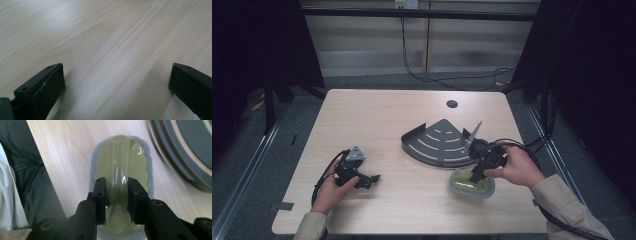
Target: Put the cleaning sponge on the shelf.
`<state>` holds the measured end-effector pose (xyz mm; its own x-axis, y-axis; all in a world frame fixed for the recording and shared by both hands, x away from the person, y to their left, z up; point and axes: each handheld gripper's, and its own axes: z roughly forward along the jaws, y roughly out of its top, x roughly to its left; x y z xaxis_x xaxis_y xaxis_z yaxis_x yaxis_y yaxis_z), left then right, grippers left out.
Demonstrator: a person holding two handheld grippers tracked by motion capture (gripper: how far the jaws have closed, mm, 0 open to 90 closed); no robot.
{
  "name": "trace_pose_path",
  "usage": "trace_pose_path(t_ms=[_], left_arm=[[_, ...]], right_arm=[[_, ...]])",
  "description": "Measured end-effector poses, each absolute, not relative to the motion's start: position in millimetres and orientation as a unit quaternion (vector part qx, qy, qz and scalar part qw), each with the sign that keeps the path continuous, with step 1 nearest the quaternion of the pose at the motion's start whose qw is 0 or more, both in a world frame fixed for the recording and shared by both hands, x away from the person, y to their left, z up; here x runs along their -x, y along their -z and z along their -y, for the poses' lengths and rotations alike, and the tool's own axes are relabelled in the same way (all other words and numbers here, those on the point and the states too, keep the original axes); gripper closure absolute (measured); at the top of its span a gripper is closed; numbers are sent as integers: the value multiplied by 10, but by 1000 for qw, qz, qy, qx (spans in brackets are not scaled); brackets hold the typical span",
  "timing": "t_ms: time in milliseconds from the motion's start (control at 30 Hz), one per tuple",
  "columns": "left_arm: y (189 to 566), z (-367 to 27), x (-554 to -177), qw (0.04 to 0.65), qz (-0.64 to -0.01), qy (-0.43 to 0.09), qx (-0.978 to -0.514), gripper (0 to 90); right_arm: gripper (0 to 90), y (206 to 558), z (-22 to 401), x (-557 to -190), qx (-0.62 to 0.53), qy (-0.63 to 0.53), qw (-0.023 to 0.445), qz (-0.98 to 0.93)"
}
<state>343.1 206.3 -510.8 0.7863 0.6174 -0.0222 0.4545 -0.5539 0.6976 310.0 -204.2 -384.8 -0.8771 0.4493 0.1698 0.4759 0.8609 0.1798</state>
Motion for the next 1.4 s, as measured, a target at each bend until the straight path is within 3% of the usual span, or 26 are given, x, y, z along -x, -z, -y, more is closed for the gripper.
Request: trace_pose_path(t_ms=[1400], left_arm=[[5109, -2062, -3432, 360, -306, -115, -873, 0]], right_arm=[[711, 3451, 1946, -3449, 254, 129, 39, 958]])
